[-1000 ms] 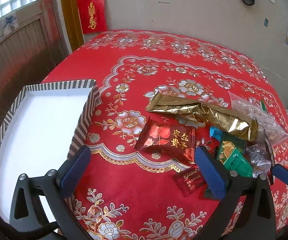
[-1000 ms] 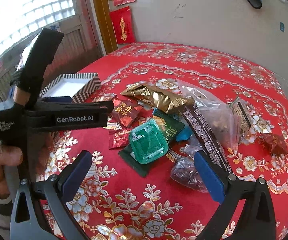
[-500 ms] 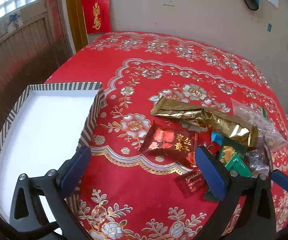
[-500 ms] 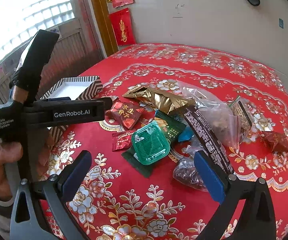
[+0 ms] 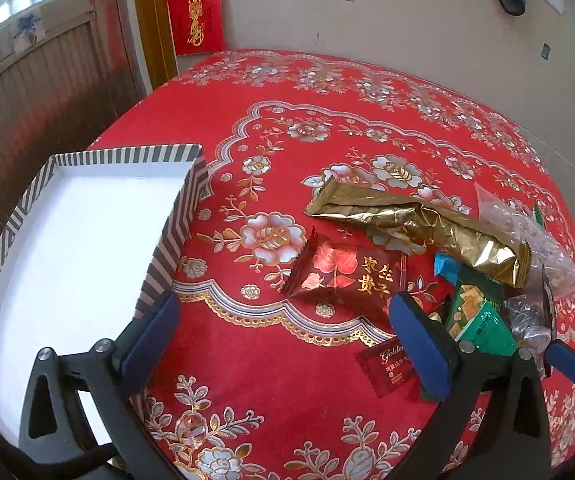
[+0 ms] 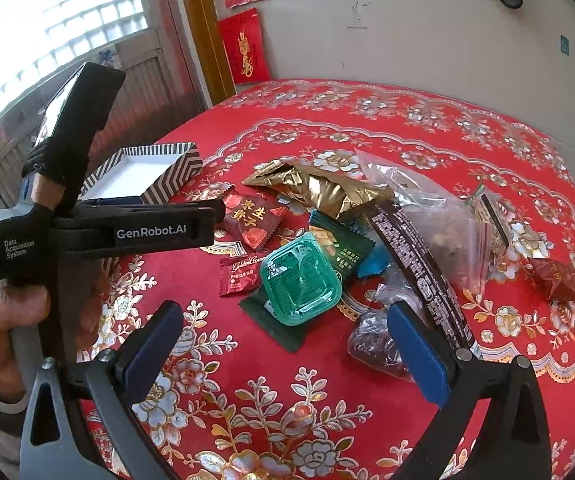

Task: Organize snacks
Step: 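Reach the left tool toward the red date candy packet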

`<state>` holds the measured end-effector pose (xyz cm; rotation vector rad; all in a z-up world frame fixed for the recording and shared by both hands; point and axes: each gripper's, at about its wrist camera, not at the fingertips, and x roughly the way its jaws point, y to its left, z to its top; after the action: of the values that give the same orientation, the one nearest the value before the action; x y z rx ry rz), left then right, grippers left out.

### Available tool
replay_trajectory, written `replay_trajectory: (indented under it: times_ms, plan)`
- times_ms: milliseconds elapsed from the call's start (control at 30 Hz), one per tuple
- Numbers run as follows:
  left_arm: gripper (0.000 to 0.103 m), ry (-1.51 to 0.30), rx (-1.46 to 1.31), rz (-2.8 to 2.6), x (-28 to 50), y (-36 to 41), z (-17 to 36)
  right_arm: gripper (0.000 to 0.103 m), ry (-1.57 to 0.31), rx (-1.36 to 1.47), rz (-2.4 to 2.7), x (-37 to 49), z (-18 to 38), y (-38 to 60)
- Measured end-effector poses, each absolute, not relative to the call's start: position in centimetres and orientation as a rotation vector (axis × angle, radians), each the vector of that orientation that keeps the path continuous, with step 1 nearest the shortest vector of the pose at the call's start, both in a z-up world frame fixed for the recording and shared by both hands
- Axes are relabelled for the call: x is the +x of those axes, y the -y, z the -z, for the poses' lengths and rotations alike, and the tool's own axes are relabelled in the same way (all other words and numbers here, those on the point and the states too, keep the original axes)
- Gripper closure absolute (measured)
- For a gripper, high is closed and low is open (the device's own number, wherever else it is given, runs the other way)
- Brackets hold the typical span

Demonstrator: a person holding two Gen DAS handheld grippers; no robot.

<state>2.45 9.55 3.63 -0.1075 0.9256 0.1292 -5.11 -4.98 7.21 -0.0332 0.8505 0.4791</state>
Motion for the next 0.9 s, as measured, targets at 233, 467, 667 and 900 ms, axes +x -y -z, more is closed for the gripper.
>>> replay_trajectory:
  times_ms: [233, 467, 667, 900]
  plan:
    - [0.0, -0.956, -0.141, -0.117, 3.0, -9.3, -3.4, 0.001, -0.851, -0.058, -0.5, -4.4, -7.0, 4.9]
    - [0.0, -0.996, -0.156, -0.131, 4.1, -8.5, -3.0, 0.001, -0.864, -0.081, -0.54, -3.4, -6.6, 4.6]
    - [0.0, -1.046, -0.209, -0.146, 4.9, -8.1, -2.7, 0.013, -0.875, -0.118, -0.575, -2.7, -6.2, 4.1]
    - [0.003, -1.101, -0.355, -0.156, 5.9, -8.7, -2.3, 0.013, -0.878, -0.13, -0.595, -2.0, -6.1, 4.3]
